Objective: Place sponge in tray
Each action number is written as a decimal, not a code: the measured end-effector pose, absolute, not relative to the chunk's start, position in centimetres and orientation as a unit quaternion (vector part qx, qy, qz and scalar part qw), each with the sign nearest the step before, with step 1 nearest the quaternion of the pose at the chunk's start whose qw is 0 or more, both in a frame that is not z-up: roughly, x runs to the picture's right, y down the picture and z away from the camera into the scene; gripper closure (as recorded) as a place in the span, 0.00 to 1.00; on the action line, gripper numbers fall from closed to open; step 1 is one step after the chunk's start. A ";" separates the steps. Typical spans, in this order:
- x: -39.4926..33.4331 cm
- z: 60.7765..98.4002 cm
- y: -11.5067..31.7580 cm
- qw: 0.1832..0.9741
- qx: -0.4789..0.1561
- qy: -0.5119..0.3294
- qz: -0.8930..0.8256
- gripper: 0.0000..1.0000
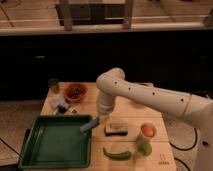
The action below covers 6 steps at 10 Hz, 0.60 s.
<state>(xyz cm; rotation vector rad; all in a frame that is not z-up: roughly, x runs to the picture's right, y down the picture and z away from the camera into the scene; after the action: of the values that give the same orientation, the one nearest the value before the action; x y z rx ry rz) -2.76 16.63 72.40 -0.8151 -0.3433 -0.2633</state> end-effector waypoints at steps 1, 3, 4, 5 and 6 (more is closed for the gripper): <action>-3.3 72.2 16.9 0.893 -0.396 -0.167 -0.136 0.99; -5.0 72.3 17.1 0.889 -0.396 -0.173 -0.151 0.99; -6.5 72.3 17.2 0.886 -0.397 -0.177 -0.161 0.99; -7.1 72.3 17.2 0.884 -0.398 -0.178 -0.167 0.99; -8.2 72.0 17.6 0.878 -0.403 -0.181 -0.183 0.99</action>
<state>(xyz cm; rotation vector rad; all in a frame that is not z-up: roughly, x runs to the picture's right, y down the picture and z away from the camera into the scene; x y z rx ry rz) -8.16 17.56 71.98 -0.8396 -0.3769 -0.3815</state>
